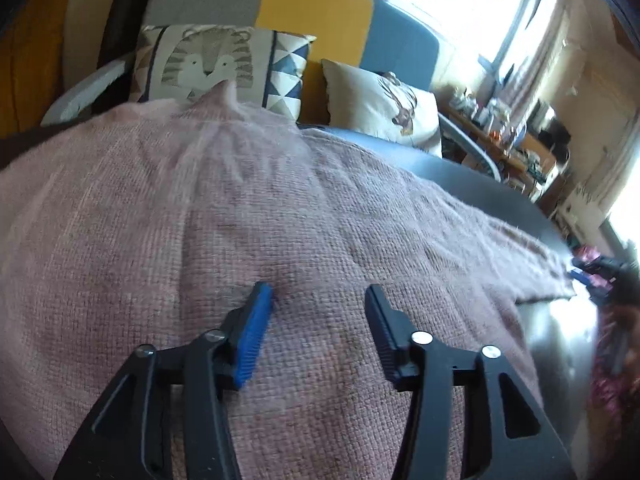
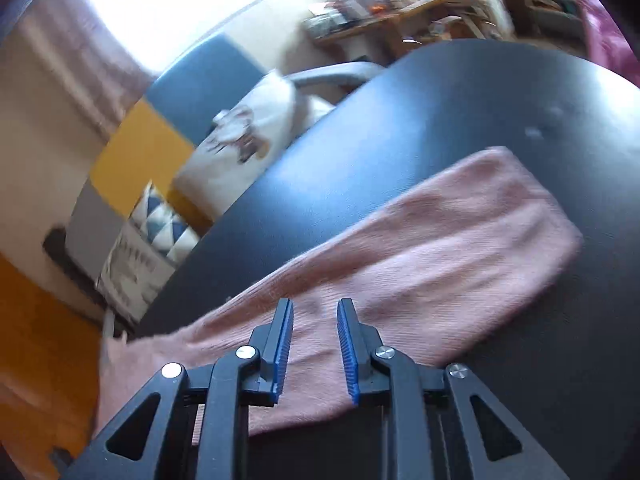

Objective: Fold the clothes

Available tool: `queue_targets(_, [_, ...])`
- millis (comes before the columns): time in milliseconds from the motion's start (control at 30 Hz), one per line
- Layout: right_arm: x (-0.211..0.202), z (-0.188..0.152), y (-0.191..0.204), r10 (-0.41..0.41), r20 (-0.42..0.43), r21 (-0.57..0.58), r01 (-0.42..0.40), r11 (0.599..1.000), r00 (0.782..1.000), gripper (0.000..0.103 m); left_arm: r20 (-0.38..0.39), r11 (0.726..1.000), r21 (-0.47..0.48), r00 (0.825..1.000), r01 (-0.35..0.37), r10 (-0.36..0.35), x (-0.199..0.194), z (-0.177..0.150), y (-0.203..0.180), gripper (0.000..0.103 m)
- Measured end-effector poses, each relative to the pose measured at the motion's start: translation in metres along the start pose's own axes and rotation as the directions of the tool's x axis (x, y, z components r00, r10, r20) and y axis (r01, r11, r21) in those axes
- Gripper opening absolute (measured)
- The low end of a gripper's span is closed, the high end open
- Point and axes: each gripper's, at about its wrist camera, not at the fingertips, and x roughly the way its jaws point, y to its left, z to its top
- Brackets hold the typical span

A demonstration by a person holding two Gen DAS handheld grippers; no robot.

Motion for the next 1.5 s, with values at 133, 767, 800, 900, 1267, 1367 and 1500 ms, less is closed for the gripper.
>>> queue_targets(133, [-0.029, 0.011, -0.036, -0.128, -0.012, 0.05, 0.128, 0.99, 0.992, 0.026, -0.004, 0.999, 0.039, 1.0, -0.021, 0.021, 0.002, 0.001, -0.004, 0.061])
queue_targets(767, [-0.006, 0.026, -0.096, -0.11, 0.023, 0.356, 0.095, 0.93, 0.994, 0.021, -0.002, 0.998, 0.062, 1.0, -0.025, 0.025, 0.003, -0.001, -0.007, 0.066])
queue_targets(800, [-0.006, 0.025, -0.094, -0.129, 0.025, 0.343, 0.113, 0.933, 0.991, 0.011, -0.002, 0.998, 0.064, 1.0, -0.023, 0.023, 0.003, -0.001, -0.008, 0.068])
queue_targets(900, [-0.008, 0.025, -0.092, -0.088, 0.048, 0.364, 0.064, 0.929, 0.995, 0.006, -0.003, 0.997, 0.071, 1.0, -0.02, 0.021, 0.004, -0.002, -0.009, 0.07])
queue_targets(1267, [-0.046, 0.039, 0.05, 0.18, 0.114, 0.152, -0.196, 0.969, 0.977, 0.006, -0.013, 0.998, 0.057, 0.999, 0.03, -0.029, 0.004, 0.0, -0.007, 0.078])
queue_targets(1367, [-0.05, 0.039, 0.11, 0.272, 0.074, 0.073, -0.277, 0.958, 0.959, 0.006, -0.03, 0.998, 0.057, 0.999, 0.035, -0.034, 0.002, 0.003, -0.008, 0.079])
queue_targets(1500, [-0.042, 0.023, 0.182, 0.363, -0.004, 0.005, -0.363, 0.932, 0.932, 0.006, -0.069, 0.997, 0.061, 0.997, 0.048, -0.043, -0.009, 0.007, -0.005, 0.079])
